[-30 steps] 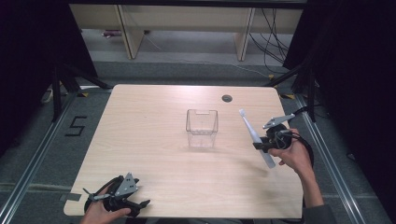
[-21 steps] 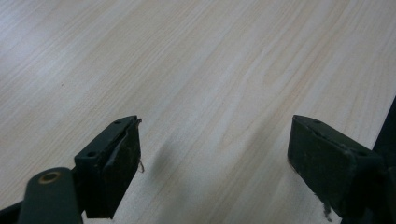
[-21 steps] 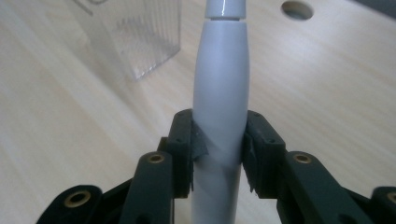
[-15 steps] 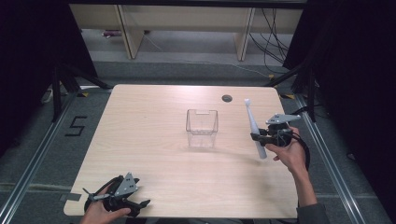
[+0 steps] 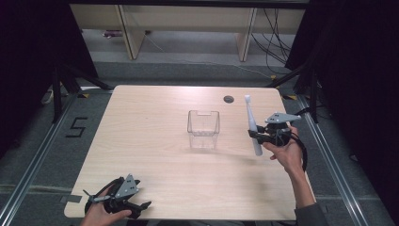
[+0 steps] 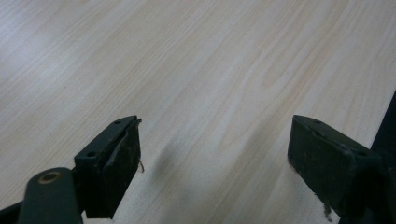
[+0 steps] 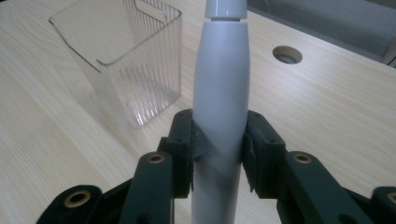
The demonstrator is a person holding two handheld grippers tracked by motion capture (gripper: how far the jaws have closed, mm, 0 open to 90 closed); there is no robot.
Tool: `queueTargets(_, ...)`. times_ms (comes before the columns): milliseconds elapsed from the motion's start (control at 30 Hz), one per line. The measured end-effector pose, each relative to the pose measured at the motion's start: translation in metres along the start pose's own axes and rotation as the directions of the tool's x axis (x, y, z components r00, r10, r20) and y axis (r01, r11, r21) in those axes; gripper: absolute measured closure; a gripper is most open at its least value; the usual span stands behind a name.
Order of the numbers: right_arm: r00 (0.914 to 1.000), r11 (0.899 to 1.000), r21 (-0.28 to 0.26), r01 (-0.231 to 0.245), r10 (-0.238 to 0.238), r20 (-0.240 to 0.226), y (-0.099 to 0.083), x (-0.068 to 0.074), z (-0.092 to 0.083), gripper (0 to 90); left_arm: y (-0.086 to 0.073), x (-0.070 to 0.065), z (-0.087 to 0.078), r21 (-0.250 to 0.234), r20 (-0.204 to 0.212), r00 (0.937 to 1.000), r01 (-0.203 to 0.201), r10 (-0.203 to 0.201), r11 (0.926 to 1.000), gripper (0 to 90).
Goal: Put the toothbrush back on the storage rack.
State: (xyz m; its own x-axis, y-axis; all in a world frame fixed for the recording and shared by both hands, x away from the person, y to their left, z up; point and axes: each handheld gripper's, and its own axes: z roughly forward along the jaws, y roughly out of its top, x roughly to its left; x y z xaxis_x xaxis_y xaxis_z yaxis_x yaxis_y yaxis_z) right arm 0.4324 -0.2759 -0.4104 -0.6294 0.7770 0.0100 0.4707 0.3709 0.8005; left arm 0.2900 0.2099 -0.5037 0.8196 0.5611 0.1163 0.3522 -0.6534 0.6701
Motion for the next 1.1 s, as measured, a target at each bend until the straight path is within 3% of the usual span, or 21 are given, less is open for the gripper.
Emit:
queueTargets(67,0.9992,0.999,-0.024,0.039,-0.039,0.007,0.004,0.000,0.000,67.0,0.000,0.000,0.000,-0.005,-0.002,1.0000,0.007,-0.007,1.0000,16.8)
queueTargets(200,0.9997,0.999,-0.033,0.019,-0.019,-0.014,0.016,0.006,-0.001,67.0,-0.001,0.000,0.001,-0.003,-0.002,1.0000,0.009,-0.009,1.0000,16.8)
queueTargets(233,0.9993,0.998,-0.054,0.036,-0.037,-0.012,0.019,0.006,0.001,67.0,-0.001,0.000,0.001,0.004,-0.001,1.0000,0.001,-0.001,1.0000,16.8)
queueTargets(467,0.9984,0.997,-0.063,0.046,-0.048,-0.030,0.034,0.013,0.009,67.0,0.000,0.000,0.001,0.003,-0.001,1.0000,0.002,-0.002,1.0000,16.8)
queueTargets(533,0.9991,0.998,-0.057,0.021,-0.023,-0.036,0.036,0.016,0.010,67.0,0.000,-0.001,0.002,-0.002,0.001,0.9999,0.013,-0.013,0.9999,16.7)
queueTargets(567,0.9982,0.998,-0.055,0.043,-0.045,-0.040,0.038,0.014,0.012,67.0,0.000,0.000,0.001,0.007,0.000,1.0000,-0.001,0.001,1.0000,16.7)
queueTargets(600,0.9988,0.998,-0.060,0.031,-0.033,-0.036,0.038,0.015,0.013,67.0,0.000,0.000,0.002,0.005,-0.001,1.0000,-0.002,0.002,1.0000,16.7)
queueTargets(633,0.9983,0.997,-0.068,0.048,-0.050,-0.029,0.039,0.014,0.014,67.0,0.000,-0.001,0.002,0.003,-0.002,0.9999,0.011,-0.011,0.9999,16.7)
queueTargets(667,0.9990,0.998,-0.064,0.025,-0.027,-0.035,0.040,0.016,0.014,67.1,0.000,-0.001,0.002,0.003,0.001,1.0000,0.003,-0.003,1.0000,16.8)
queueTargets(933,0.9976,0.996,-0.073,0.052,-0.055,-0.042,0.054,0.016,0.020,67.0,-0.001,-0.001,0.002,0.001,0.004,0.9999,0.011,-0.011,0.9999,16.8)
queueTargets(1100,0.9971,0.996,-0.082,0.040,-0.045,-0.061,0.066,0.022,0.024,67.0,-0.001,-0.002,0.003,0.001,0.008,0.9997,0.022,-0.022,0.9998,16.8)
